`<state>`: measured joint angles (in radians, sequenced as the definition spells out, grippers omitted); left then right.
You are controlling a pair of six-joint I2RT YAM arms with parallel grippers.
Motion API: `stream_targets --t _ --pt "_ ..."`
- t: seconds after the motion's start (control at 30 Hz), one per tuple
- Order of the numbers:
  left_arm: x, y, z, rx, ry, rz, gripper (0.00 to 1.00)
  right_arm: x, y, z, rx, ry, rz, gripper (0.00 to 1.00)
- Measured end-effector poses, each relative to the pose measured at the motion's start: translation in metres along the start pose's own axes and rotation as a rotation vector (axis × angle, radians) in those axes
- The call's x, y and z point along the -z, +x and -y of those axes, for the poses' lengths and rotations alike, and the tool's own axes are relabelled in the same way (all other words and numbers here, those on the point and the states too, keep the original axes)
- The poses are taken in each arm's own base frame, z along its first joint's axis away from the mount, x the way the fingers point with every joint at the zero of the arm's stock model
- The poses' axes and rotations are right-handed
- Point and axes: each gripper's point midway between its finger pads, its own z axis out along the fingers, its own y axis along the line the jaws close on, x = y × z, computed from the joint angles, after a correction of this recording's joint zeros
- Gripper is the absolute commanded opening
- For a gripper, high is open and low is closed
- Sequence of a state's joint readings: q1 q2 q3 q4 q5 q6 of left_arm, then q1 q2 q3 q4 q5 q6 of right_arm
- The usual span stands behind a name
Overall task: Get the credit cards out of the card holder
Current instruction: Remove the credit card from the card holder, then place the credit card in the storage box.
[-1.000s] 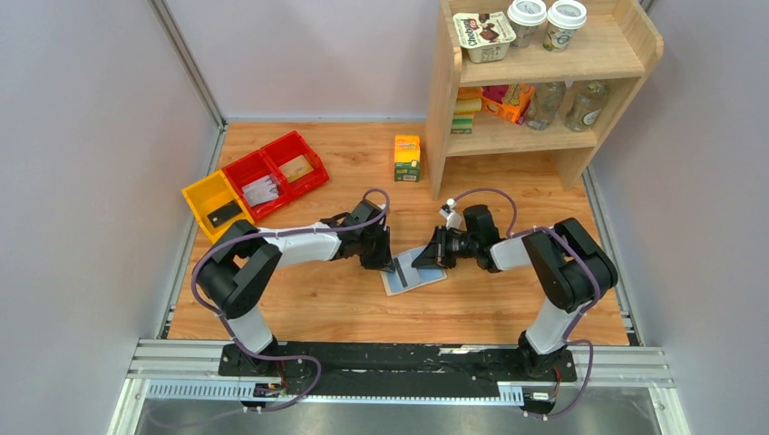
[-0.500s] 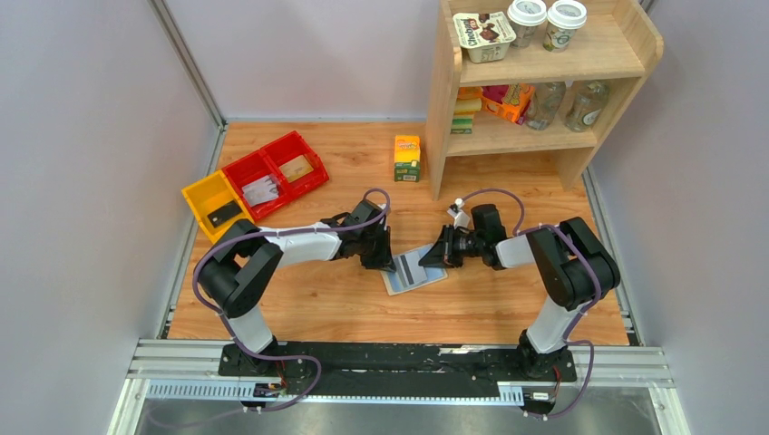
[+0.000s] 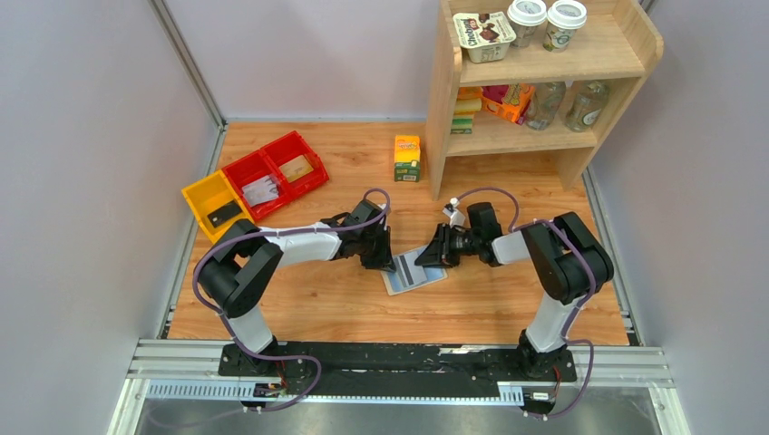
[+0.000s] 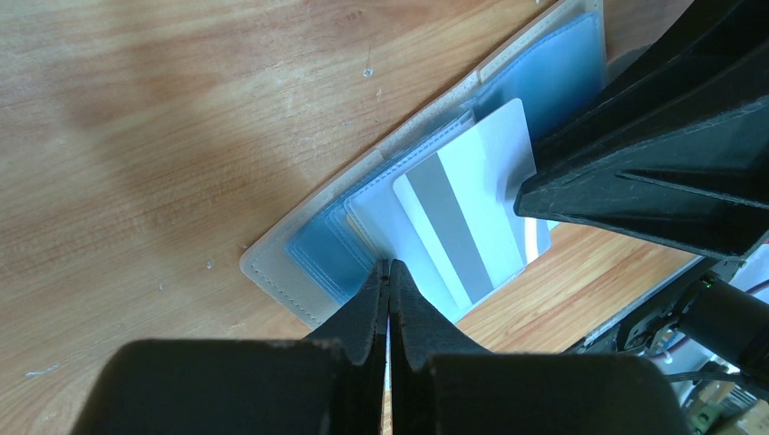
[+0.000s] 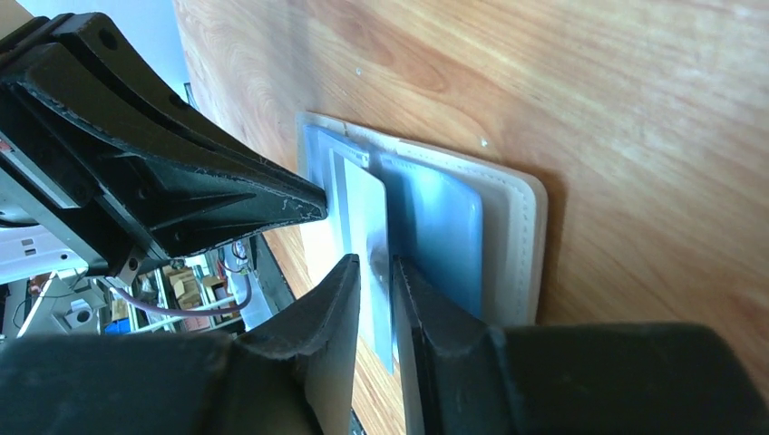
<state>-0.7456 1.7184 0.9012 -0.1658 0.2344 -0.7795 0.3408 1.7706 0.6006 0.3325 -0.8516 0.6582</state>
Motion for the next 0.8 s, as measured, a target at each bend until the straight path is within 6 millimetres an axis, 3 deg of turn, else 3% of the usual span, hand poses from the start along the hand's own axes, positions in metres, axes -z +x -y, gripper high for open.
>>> stream_targets --t 0.1,0.27,0.67,0.8 --pt "0.000 0.000 0.000 0.000 0.000 0.000 0.00 -0.006 0.000 -0.003 0.010 -0.007 -0.015 0.12" --pt "0.000 0.000 0.000 0.000 0.000 -0.001 0.00 -0.007 0.000 -0.003 0.014 -0.003 -0.018 0.04" --pt "0.001 -0.003 -0.002 -0.007 -0.001 0.004 0.00 0.035 -0.020 -0.002 0.016 0.084 0.124 0.00" --pt "0.004 -0.008 -0.010 -0.022 -0.009 0.006 0.11 0.048 -0.027 -0.012 0.074 0.127 0.188 0.00"
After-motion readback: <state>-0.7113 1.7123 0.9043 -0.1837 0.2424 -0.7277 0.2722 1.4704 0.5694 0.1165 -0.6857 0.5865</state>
